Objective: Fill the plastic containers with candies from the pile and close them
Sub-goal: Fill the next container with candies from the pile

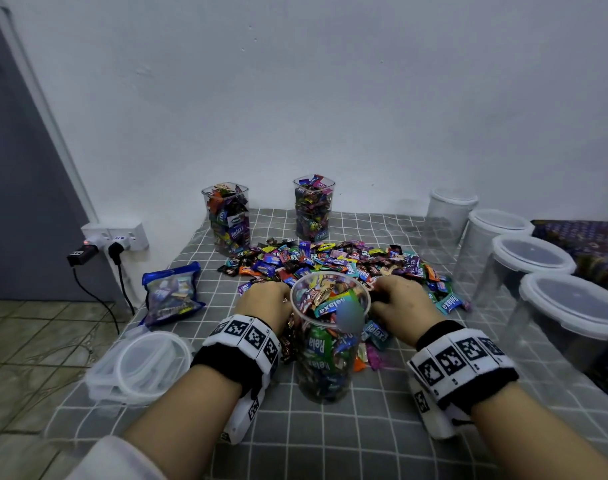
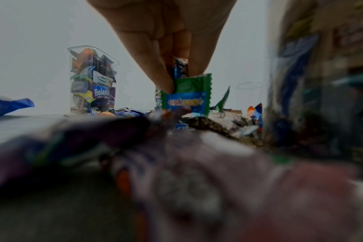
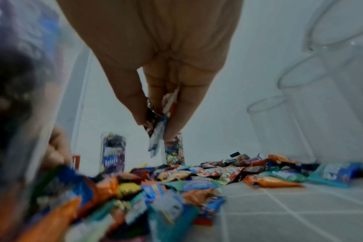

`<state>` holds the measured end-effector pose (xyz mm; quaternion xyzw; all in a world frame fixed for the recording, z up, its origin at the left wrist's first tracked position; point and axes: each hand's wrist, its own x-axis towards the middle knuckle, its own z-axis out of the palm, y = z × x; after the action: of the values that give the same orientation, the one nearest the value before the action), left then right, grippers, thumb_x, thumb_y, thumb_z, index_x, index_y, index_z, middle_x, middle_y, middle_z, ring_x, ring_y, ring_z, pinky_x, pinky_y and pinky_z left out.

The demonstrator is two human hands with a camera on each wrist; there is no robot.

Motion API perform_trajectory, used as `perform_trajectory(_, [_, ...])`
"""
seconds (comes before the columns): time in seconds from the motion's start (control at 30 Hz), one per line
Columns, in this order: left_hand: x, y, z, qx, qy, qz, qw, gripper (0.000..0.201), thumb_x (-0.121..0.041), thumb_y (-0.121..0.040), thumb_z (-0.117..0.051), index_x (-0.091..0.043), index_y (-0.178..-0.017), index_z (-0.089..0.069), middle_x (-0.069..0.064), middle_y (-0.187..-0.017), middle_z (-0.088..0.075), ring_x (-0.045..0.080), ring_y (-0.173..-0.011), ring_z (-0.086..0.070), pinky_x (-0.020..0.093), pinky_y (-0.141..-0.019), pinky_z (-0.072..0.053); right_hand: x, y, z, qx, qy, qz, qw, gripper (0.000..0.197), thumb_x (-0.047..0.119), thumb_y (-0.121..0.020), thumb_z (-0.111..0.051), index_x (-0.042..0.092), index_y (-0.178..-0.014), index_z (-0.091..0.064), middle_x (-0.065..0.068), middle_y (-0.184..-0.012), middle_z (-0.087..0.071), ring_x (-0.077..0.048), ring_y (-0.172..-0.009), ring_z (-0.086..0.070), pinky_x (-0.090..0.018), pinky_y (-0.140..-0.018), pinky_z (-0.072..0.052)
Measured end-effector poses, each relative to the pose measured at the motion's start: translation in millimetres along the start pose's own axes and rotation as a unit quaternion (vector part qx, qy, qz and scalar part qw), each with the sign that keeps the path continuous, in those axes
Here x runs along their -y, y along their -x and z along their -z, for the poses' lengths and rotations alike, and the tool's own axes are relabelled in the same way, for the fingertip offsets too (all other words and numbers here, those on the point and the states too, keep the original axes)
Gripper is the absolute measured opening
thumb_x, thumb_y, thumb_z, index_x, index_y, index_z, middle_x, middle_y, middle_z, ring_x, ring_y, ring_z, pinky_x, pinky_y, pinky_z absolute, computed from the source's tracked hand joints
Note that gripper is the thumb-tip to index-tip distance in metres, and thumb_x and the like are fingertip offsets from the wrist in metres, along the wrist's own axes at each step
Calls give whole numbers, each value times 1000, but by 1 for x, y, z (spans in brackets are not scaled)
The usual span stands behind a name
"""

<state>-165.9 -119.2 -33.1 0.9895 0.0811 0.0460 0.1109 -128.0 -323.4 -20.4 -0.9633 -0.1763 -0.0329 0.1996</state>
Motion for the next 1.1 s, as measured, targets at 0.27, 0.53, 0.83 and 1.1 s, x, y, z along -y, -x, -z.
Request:
perform_trajectory(0.27, [0, -1, 0, -1, -16, -7, 1000, 27, -24, -95, -43, -13, -105, -65, 10, -109, -66, 28, -103, -59, 32, -84, -46, 11, 6, 31, -155, -155, 31, 975, 16, 10, -81, -65, 11, -72, -52, -4, -73, -54, -25, -75, -51, -32, -61, -31])
perform_trajectory(0.53, [0, -1, 0, 1, 18, 0, 1000, 24, -26, -94, -47, -16, -101, -67, 8, -106, -67, 27, -101, -59, 31, -83, -46, 59, 34, 57, -182, -238, 163, 940, 10, 11, -81, -68, 5, -78, -60, -6, -77, -58, -23, -75, -53, -35, -69, -40])
perform_trajectory(0.83, [-2, 2, 3, -11, 35, 2, 999, 26, -24, -95, -45, -14, -106, -67, 10, -109, -66, 27, -102, -58, 29, -80, -43, 71, 43, 37, -98, -246, 191, 945, 14, 16, -78, -66, 4, -84, -63, -6, -83, -59, -18, -79, -51, -33, -73, -42])
perform_trajectory(1.1, [-2, 5, 5, -21, 51, 12, 998, 25, -23, -94, -46, -14, -105, -67, 9, -109, -66, 27, -102, -58, 26, -73, -37, 59, 44, 35, -100, -256, 174, 945, 18, 14, -80, -68, 15, -98, -67, 4, -103, -62, -7, -98, -54, -32, -92, -43])
